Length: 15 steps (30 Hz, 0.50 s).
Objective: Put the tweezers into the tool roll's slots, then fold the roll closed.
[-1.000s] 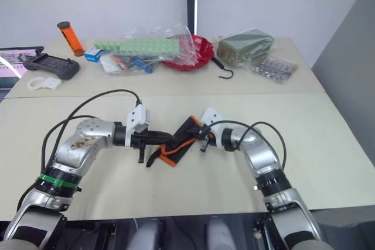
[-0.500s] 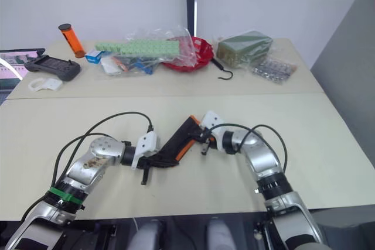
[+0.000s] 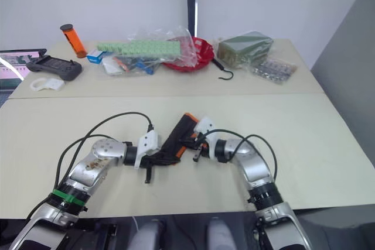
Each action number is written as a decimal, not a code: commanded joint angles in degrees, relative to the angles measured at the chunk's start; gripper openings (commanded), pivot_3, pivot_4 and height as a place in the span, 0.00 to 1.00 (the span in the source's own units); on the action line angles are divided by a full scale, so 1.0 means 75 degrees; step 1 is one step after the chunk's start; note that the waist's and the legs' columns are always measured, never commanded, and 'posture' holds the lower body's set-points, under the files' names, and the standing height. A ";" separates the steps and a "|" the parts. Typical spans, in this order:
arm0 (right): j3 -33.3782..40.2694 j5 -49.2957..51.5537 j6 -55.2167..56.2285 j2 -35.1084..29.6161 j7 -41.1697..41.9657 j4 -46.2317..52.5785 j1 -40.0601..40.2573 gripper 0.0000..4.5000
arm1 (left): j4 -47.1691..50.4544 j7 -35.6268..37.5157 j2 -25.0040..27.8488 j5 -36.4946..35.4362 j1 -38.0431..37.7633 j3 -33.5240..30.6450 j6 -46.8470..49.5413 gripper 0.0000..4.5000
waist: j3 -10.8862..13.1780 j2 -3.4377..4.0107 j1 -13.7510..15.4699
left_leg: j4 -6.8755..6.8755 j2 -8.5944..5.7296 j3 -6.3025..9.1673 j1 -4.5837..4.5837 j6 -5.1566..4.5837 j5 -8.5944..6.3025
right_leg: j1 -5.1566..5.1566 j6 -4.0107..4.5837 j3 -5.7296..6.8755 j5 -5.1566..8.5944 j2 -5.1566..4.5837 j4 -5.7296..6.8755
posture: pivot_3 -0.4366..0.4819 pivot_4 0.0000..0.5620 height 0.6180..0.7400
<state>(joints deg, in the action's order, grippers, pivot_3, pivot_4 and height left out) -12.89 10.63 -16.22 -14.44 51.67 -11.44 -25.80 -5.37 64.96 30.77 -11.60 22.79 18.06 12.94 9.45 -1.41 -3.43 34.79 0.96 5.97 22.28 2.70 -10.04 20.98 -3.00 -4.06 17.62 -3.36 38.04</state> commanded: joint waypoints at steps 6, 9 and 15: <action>-0.0333 -0.0978 0.0605 0.0082 -0.0779 -0.1699 -0.0343 0.00 | -0.0272 -0.0368 0.0165 0.0403 -0.0388 0.0179 0.0899 0.01 | -0.0010 0.0013 -0.0082 | -0.0007 0.0005 0.0000 -0.0052 0.0000 0.0000 | -0.0053 -0.0004 0.0000 0.0006 0.0003 -0.0003 | 0.48 0.27 1.00; -0.0150 -0.1099 0.0898 0.0194 -0.1314 -0.2586 -0.0669 0.00 | -0.0389 -0.0492 0.0268 0.0398 -0.0392 0.0066 0.1124 0.01 | -0.0028 0.0002 -0.0100 | -0.0018 0.0014 -0.0002 -0.0135 0.0002 -0.0002 | -0.0120 0.0022 -0.0001 0.0041 0.0008 -0.0007 | 0.48 0.27 1.00; 0.0334 -0.1092 0.1296 0.0235 -0.2395 -0.3658 -0.1274 0.00 | -0.0094 -0.0539 0.0365 0.0212 -0.0641 -0.0092 0.1368 0.01 | -0.0059 0.0045 -0.0074 | -0.0029 0.0066 0.0002 -0.0161 0.0002 -0.0001 | -0.0124 0.0064 -0.0002 0.0037 0.0061 0.0005 | 0.48 0.27 1.00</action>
<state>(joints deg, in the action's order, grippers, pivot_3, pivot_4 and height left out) -11.64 4.95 -5.41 -11.50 37.58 -33.79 -36.71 -3.58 61.24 31.70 -11.64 20.92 16.20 19.80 9.01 -1.07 -3.99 34.57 1.47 5.99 21.09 2.71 -10.05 20.07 -2.47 -4.08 17.92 -2.88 38.07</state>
